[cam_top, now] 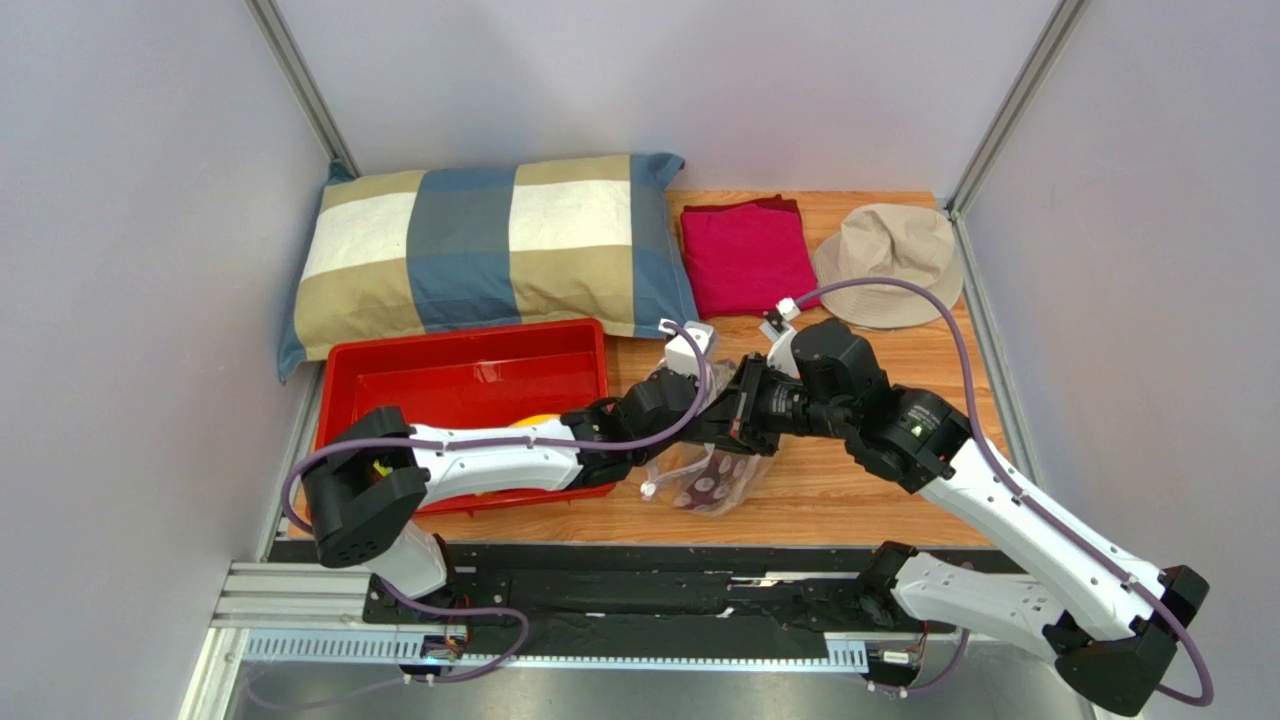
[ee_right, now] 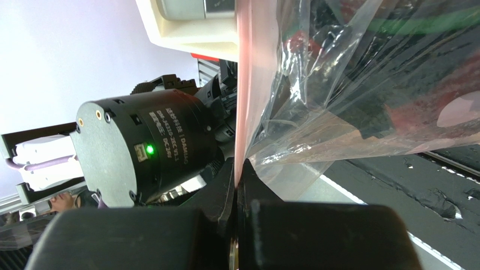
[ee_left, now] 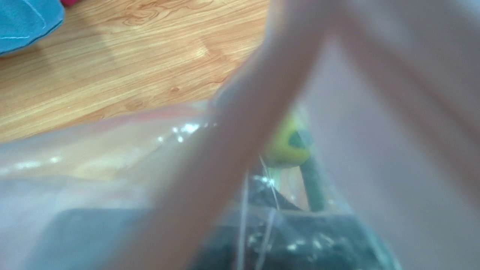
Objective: Open the zip-top bag and remove the fake food
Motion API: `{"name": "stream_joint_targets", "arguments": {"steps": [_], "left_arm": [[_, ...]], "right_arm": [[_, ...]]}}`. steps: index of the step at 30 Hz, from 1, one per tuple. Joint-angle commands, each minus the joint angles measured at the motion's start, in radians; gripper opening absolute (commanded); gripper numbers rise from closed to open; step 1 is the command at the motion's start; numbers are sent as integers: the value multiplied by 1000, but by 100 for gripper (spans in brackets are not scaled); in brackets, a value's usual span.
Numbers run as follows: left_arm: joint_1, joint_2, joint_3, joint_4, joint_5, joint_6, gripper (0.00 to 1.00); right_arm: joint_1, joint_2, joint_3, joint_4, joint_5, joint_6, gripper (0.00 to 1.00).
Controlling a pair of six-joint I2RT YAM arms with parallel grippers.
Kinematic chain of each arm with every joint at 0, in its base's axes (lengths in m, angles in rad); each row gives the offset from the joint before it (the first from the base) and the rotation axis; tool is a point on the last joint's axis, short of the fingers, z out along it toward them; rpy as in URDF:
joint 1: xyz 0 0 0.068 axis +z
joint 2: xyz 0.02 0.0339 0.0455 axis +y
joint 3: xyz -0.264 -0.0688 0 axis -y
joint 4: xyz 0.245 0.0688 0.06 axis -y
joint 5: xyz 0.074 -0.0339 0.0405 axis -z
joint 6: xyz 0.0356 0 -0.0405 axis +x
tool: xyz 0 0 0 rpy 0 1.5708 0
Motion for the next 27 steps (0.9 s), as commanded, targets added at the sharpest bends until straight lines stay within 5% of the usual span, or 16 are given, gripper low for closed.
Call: {"name": "stream_joint_targets", "arguments": {"steps": [1,4,10,11,12,14,27], "left_arm": [[2,-56,34,-11,54,86,9],[0,-101,34,-78,127,113,0],[0,-188,-47,-112,202,117,0],[0,-184,-58,-109,222,118,4],[0,-165,-64,-103,227,112,23],[0,-142,-75,-92,232,101,37],[0,-4,-83,115,143,18,62]], "right_arm": [[8,-31,28,-8,-6,-25,0],[-4,-34,42,-54,37,-68,0],[-33,-26,43,-76,54,-117,0],[-35,-16,46,-67,37,-121,0],[-33,13,46,-39,-4,-122,0],[-33,41,48,-9,-55,-118,0],[-33,106,33,136,-189,20,0]]}}
